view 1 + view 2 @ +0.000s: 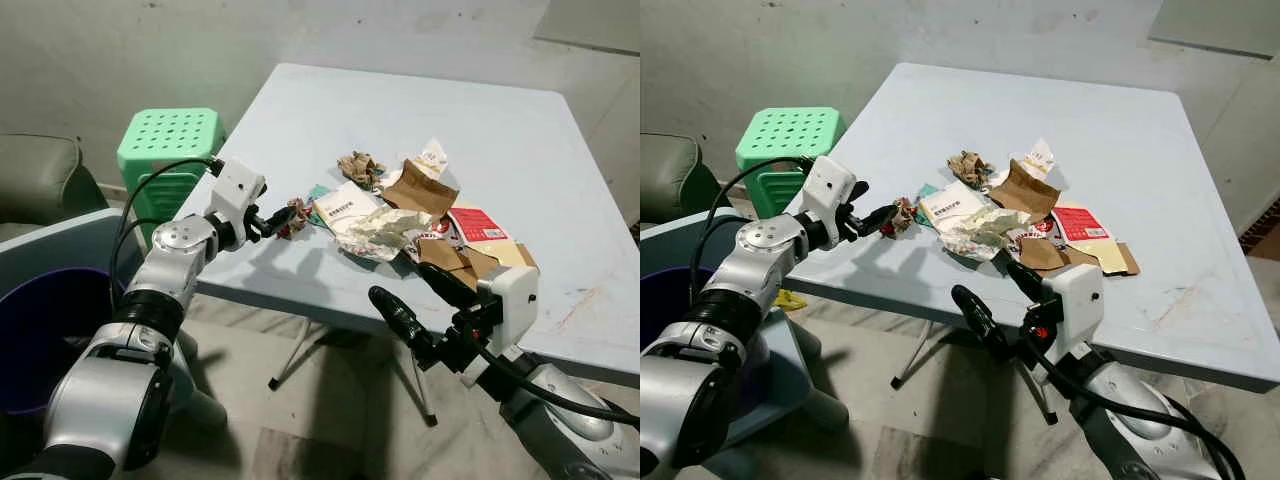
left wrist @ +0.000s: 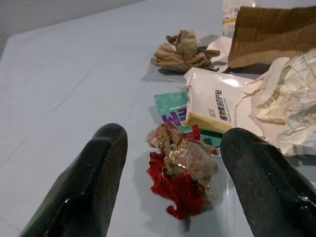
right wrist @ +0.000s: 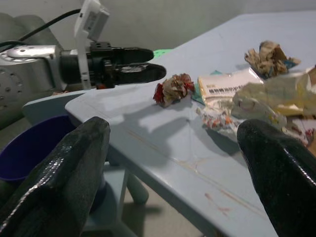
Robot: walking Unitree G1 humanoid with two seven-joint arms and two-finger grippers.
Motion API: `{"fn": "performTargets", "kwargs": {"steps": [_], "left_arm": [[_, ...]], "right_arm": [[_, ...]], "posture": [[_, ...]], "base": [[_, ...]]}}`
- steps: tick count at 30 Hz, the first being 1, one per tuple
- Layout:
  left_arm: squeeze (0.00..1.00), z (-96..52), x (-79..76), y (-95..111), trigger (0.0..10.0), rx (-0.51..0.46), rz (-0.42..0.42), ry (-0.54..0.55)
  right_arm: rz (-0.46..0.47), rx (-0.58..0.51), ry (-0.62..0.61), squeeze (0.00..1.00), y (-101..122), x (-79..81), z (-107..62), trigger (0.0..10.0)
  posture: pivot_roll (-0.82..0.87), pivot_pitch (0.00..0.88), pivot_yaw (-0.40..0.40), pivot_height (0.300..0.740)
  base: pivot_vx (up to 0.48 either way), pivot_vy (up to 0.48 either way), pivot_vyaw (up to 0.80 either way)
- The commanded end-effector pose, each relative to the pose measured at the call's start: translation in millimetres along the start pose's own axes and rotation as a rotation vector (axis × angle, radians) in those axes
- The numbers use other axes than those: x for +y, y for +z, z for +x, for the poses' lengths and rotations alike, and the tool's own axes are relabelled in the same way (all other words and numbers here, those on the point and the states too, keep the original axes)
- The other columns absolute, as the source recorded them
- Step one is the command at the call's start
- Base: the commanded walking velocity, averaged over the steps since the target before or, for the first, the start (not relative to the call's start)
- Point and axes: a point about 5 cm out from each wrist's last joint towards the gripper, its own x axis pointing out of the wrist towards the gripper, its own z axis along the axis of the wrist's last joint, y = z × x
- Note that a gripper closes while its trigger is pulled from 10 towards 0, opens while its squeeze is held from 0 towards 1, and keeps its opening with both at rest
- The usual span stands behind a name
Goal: Picking trash to rubbish bin
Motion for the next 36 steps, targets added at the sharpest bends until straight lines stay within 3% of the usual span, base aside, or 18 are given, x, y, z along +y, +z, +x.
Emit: {"fn": "performTargets", "kwargs": {"steps": [1, 16, 18, 36], "left_arm": [[0.00, 2.7, -0.9, 4, 10.0, -0.003, 0.016, -0.015], [0.00, 0.9, -1.4, -15, 10.0, 0.090, -0.020, 0.002], [0.00, -1.5, 1.0, -17, 0.0, 0.080, -0.048, 0.013], [0.00, -6.2, 13.8, -3, 0.0, 0.008, -0.052, 0.041]], "right_arm": [[-0.006, -0.008, -0.012, 0.00, 5, 1.5, -4.3, 10.0], [0.007, 0.046, -0.082, 0.00, 7, 7.6, -26.8, 10.0], [0.011, 0.045, -0.087, 0.00, 8, 7.1, -27.0, 10.0], [0.027, 0.008, -0.063, 0.00, 12, 5.8, -18.2, 10.0]], "posture": [[-0.17, 0.264, 0.008, 0.740], [-0.21, 0.352, 0.023, 0.740], [-0.21, 0.358, 0.021, 0.740], [-0.18, 0.347, 0.015, 0.740]], "base": [[0.000, 0.000, 0.00], [0.000, 0.000, 0.00], [0.000, 0.000, 0.00], [0.000, 0.000, 0.00]]}}
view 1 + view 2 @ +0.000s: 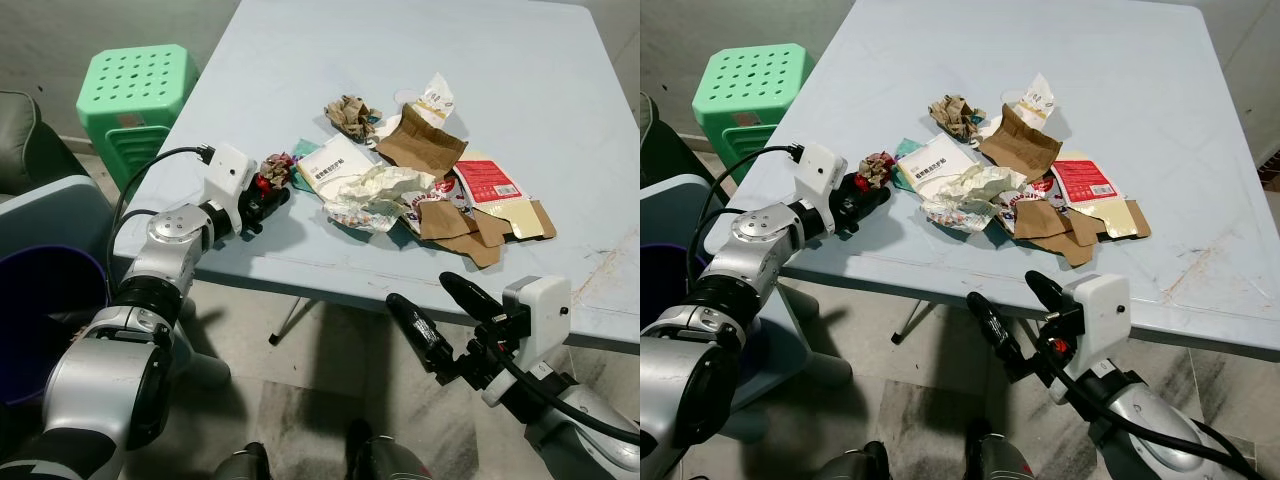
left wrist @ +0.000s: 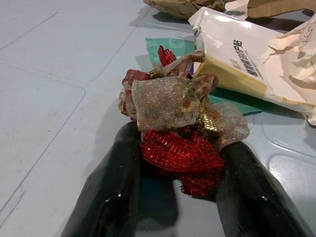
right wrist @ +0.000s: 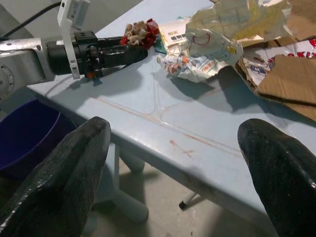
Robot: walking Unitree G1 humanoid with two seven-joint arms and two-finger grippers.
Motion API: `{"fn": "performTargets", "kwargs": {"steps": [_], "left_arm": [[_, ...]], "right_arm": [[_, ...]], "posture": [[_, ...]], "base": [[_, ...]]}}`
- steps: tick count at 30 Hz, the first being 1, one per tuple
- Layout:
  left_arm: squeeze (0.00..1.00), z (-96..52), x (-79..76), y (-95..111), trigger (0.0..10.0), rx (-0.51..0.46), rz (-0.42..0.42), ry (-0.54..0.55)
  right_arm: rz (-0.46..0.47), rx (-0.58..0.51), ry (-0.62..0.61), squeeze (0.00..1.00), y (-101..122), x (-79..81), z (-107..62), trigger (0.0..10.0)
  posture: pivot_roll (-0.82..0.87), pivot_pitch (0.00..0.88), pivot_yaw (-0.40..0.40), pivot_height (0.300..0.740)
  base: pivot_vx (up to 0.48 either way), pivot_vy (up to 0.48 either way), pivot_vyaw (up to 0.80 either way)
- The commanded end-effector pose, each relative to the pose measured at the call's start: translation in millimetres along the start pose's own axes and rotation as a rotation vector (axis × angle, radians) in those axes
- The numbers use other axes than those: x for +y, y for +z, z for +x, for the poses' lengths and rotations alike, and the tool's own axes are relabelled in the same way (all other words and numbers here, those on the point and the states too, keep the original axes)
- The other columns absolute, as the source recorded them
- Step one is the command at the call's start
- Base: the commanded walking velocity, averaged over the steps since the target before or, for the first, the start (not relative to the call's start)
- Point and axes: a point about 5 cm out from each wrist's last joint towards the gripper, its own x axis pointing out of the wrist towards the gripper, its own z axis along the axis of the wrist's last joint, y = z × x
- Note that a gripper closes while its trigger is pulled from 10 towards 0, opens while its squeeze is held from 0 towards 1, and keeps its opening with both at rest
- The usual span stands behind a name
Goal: Picking trash to rubbish bin
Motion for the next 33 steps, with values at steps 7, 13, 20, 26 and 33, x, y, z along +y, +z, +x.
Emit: {"fn": "performTargets", "kwargs": {"steps": [7, 13, 20, 26, 33], "left_arm": [[0.00, -1.2, 0.0, -4, 0.0, 0.028, -0.004, -0.022], [0.00, 1.0, -0.8, 0, 0.0, 0.011, -0.012, -0.026], [0.00, 0.7, 3.0, 9, 0.0, -0.026, -0.007, -0.014], [0.00, -0.7, 6.6, 18, 0.0, -0.074, -0.009, -0.005], [0.00, -6.0, 7.6, 28, 0.0, -0.154, -0.032, 0.012]], "right_arm": [[0.033, -0.097, 0.055, 0.00, 12, 4.8, 0.3, 10.0], [0.023, -0.104, 0.056, 0.00, 14, 3.6, 2.2, 10.0], [0.016, -0.111, 0.059, 0.00, 14, 1.2, 5.5, 10.0], [-0.001, -0.137, 0.069, 0.00, 18, -1.6, 10.4, 10.0], [-0.035, -0.178, 0.095, 0.00, 24, -9.2, 20.8, 10.0]], "posture": [[-0.18, 0.338, 0.020, 0.740], [-0.18, 0.329, 0.020, 0.740], [-0.17, 0.312, 0.020, 0.740], [-0.16, 0.287, 0.017, 0.740], [-0.12, 0.246, 0.003, 0.740]], "base": [[0.000, 0.000, 0.00], [0.000, 0.000, 0.00], [0.000, 0.000, 0.00], [0.000, 0.000, 0.00], [0.000, 0.000, 0.00]]}}
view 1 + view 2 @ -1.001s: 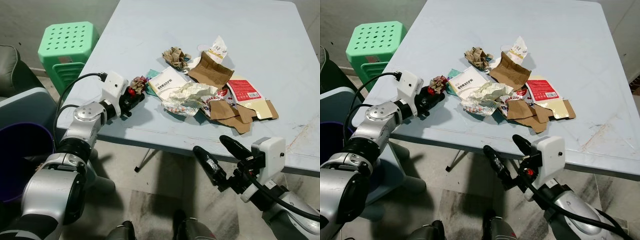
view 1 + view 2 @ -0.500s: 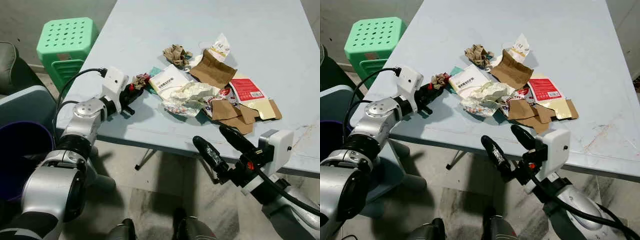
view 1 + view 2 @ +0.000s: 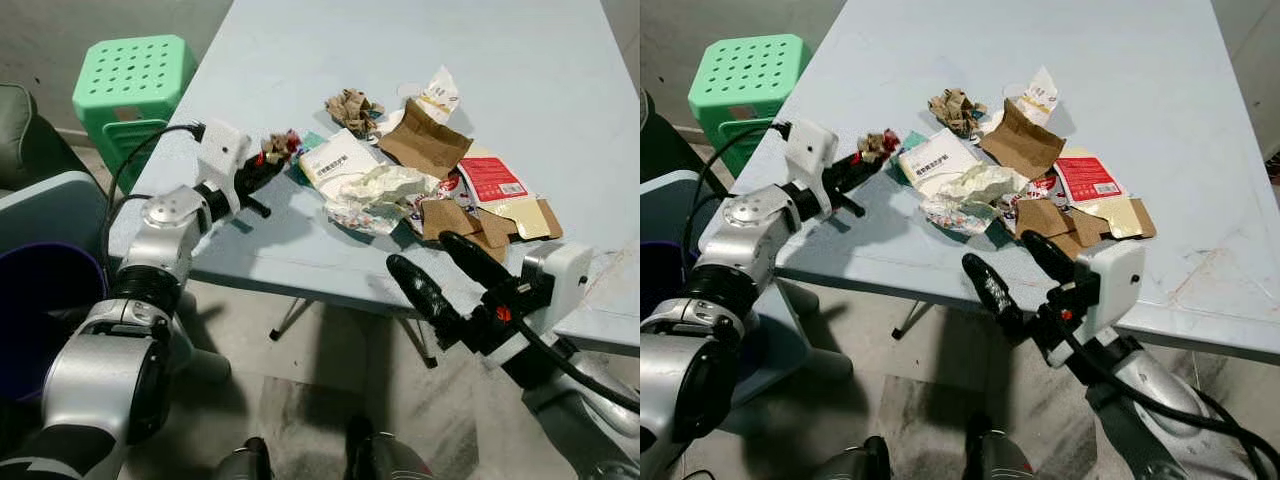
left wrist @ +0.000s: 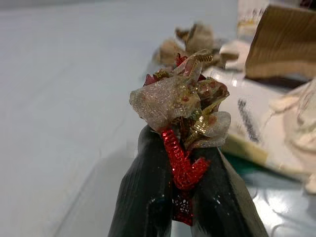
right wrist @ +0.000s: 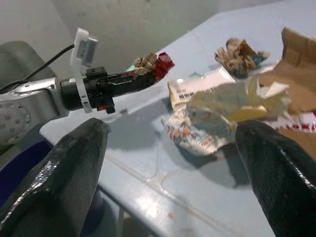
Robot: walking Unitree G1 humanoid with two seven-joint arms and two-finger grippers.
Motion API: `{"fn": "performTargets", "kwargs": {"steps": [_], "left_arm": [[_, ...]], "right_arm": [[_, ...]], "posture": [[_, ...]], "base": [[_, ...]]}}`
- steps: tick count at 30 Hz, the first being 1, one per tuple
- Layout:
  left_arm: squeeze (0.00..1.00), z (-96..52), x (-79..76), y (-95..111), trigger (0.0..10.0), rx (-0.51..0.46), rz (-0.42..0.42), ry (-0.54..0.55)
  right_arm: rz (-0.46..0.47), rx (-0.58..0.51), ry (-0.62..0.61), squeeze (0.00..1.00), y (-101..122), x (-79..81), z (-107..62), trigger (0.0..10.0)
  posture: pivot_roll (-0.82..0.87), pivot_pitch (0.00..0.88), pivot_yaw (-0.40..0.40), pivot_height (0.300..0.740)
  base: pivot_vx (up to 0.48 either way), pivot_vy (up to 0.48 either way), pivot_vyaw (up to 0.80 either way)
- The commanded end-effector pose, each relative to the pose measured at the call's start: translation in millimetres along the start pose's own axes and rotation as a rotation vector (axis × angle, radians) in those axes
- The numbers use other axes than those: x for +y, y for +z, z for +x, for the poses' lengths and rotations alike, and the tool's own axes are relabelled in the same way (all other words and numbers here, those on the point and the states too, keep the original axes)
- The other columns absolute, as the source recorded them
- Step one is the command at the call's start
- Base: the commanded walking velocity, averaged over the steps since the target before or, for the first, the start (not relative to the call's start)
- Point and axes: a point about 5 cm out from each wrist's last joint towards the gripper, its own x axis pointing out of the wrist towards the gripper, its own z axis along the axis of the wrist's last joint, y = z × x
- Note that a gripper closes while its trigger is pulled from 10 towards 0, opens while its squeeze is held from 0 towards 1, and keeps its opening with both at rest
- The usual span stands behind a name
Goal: Picking trash to rubbish bin
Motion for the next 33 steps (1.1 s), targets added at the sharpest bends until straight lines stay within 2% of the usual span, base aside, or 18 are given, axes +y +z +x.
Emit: {"fn": "performTargets", "kwargs": {"steps": [1, 2, 3, 4, 10, 14, 19, 24, 29, 33], "left_arm": [[0.00, -6.0, 1.7, -3, 0.0, -0.004, -0.027, 0.011], [0.00, -7.1, 1.2, -3, 3.0, -0.010, -0.032, 0.014], [0.00, -7.2, 0.7, -3, 3.0, -0.012, -0.037, 0.017], [0.00, -9.6, -0.8, -5, 10.0, -0.011, -0.045, 0.027], [0.00, -18.3, -7.8, -6, 10.0, -0.050, -0.069, 0.061], [0.00, -24.0, -9.2, 0, 10.0, -0.093, -0.121, 0.137], [0.00, -24.6, -13.3, 9, 10.0, -0.124, -0.142, 0.188], [0.00, -24.9, -17.4, 9, 10.0, -0.122, -0.151, 0.235], [0.00, -27.4, -24.9, 2, 10.0, -0.099, -0.159, 0.295], [0.00, -34.6, -28.8, -13, 10.0, -0.063, -0.158, 0.384]], "right_arm": [[-0.020, -0.002, 0.005, 0.00, -1, -2.1, 1.7, 10.0], [-0.021, -0.006, 0.007, 0.00, 0, -3.1, 3.3, 10.0], [-0.021, -0.008, 0.008, 0.00, 0, -4.7, 5.1, 10.0], [-0.026, -0.022, 0.010, 0.00, 2, -5.9, 8.1, 10.0], [-0.041, -0.068, 0.006, 0.00, 6, -13.9, 19.1, 10.0], [-0.022, -0.122, 0.017, 0.00, 9, -18.9, 28.2, 10.0], [-0.021, -0.162, 0.031, 0.00, 11, -24.6, 41.9, 10.0], [-0.030, -0.187, 0.046, 0.00, 13, -26.7, 52.6, 10.0], [-0.050, -0.179, 0.001, 0.00, 6, -34.4, 59.5, 10.0], [-0.088, -0.123, -0.132, 0.00, -12, -48.1, 61.1, 10.0]], "posture": [[-0.12, 0.246, 0.003, 0.740], [-0.12, 0.242, 0.001, 0.740], [-0.11, 0.233, -0.003, 0.740], [-0.11, 0.226, -0.006, 0.740], [-0.08, 0.186, -0.020, 0.740], [-0.05, 0.150, -0.032, 0.740], [-0.02, 0.108, -0.048, 0.740], [-0.01, 0.074, -0.056, 0.740], [0.00, 0.047, -0.061, 0.740], [0.00, 0.024, -0.062, 0.740]], "base": [[0.000, 0.000, 0.00], [0.000, 0.000, 0.00], [0.000, 0.000, 0.00], [0.000, 0.000, 0.00], [0.000, 0.000, 0.00], [0.000, 0.000, 0.00], [0.000, 0.000, 0.00], [0.000, 0.000, 0.00], [0.000, 0.000, 0.00], [0.000, 0.000, 0.00]]}}
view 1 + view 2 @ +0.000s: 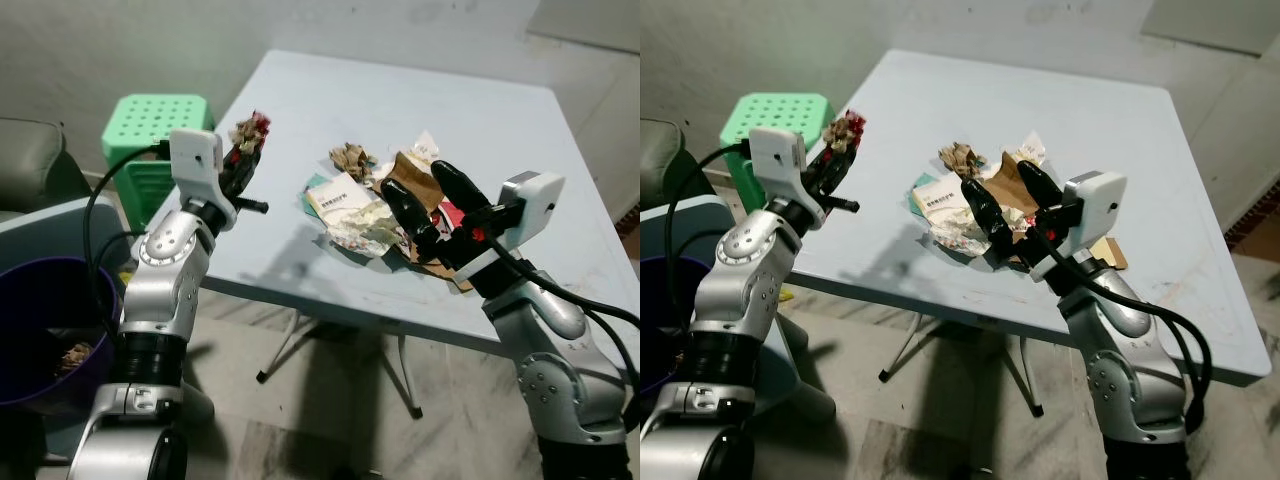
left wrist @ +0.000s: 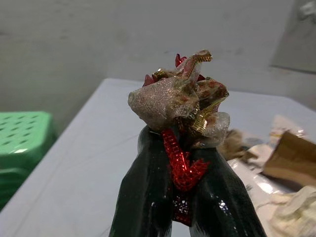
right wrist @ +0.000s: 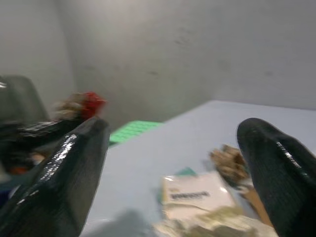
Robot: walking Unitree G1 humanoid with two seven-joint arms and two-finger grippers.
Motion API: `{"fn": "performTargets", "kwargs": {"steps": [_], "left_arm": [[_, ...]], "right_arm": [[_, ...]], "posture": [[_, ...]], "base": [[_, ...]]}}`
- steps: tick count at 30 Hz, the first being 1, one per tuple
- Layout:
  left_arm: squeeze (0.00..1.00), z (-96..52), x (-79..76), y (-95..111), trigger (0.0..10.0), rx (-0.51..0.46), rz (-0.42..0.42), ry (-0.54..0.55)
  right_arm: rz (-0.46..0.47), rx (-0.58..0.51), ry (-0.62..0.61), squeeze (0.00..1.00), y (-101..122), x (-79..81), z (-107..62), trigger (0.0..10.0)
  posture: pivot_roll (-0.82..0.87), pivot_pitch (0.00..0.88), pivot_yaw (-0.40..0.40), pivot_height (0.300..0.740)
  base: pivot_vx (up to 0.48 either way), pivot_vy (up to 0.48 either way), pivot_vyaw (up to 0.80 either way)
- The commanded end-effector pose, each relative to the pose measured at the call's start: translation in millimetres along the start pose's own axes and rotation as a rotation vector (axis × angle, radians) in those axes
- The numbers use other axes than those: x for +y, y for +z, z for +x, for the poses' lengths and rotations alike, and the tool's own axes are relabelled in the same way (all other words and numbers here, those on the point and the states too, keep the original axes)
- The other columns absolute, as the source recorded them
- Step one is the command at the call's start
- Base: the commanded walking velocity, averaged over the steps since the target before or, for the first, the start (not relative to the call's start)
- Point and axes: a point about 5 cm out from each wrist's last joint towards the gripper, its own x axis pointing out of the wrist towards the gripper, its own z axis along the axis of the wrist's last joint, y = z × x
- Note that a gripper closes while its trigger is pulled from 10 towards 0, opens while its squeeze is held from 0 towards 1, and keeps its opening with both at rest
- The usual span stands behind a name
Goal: Picking trash to rubbish bin
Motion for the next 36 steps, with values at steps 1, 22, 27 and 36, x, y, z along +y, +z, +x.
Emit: {"fn": "performTargets", "kwargs": {"steps": [1, 22, 27, 36], "left_arm": [[0.00, -4.8, -0.4, -4, 10.0, 0.004, 0.022, 0.025], [0.00, -12.3, 11.4, -33, 10.0, 0.063, 0.007, 0.103], [0.00, -10.9, 14.6, -34, 10.0, 0.067, 0.004, 0.104], [0.00, -6.1, 14.0, -33, 10.0, 0.058, 0.000, 0.091]], "right_arm": [[-0.031, 0.027, -0.054, 0.00, -9, -6.1, -0.4, 10.0], [-0.171, 0.075, -0.362, 0.00, -43, -34.5, 3.6, 10.0], [-0.191, 0.082, -0.374, 0.00, -48, -36.9, 1.0, 10.0], [-0.206, 0.072, -0.369, 0.00, -49, -40.3, 1.0, 10.0]], "posture": [[0.00, 0.013, -0.062, 0.740], [0.02, 0.000, -0.064, 0.740], [0.02, 0.000, -0.062, 0.740], [0.02, 0.000, -0.070, 0.740]], "base": [[0.000, 0.000, 0.00], [0.000, 0.000, 0.02], [0.000, 0.000, 0.79], [0.000, 0.000, 0.80]]}}
